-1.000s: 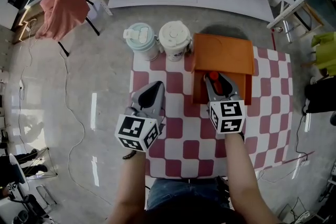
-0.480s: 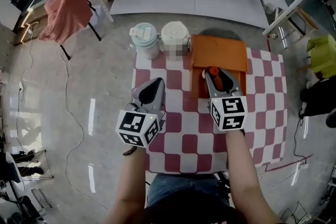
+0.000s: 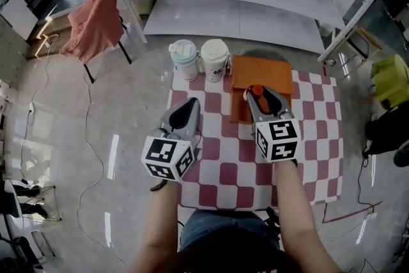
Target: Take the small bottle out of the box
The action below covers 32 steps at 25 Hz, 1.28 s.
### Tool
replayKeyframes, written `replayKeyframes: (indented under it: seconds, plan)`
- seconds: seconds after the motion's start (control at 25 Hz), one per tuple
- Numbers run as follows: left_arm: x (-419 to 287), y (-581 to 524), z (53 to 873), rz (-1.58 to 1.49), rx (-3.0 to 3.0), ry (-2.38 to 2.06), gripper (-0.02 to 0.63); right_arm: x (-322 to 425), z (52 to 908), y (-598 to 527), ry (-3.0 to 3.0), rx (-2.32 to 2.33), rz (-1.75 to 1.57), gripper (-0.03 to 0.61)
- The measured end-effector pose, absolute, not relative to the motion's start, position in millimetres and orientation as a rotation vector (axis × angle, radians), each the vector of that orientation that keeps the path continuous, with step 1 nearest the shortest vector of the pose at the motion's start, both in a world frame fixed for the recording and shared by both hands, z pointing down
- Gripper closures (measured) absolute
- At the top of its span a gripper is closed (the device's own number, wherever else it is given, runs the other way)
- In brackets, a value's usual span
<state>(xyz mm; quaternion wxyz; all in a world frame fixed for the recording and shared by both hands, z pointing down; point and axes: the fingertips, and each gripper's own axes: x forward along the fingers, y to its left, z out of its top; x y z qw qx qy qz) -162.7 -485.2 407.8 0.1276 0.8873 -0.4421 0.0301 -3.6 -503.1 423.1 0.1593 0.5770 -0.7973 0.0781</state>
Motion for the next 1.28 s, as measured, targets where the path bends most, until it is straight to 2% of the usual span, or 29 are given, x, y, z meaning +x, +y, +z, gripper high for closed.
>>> replayKeyframes:
  seconds: [0.8, 1.28]
  plan:
    - [-141, -433, 280, -0.097, 2.770, -1.425, 0.627, 25, 268, -409, -2.466, 1.748, -0.082, 0.439]
    - [-114, -414, 235, -0.135, 2.912, -1.427, 0.627, 73, 220, -359, -2.421, 1.915, -0.206, 0.439]
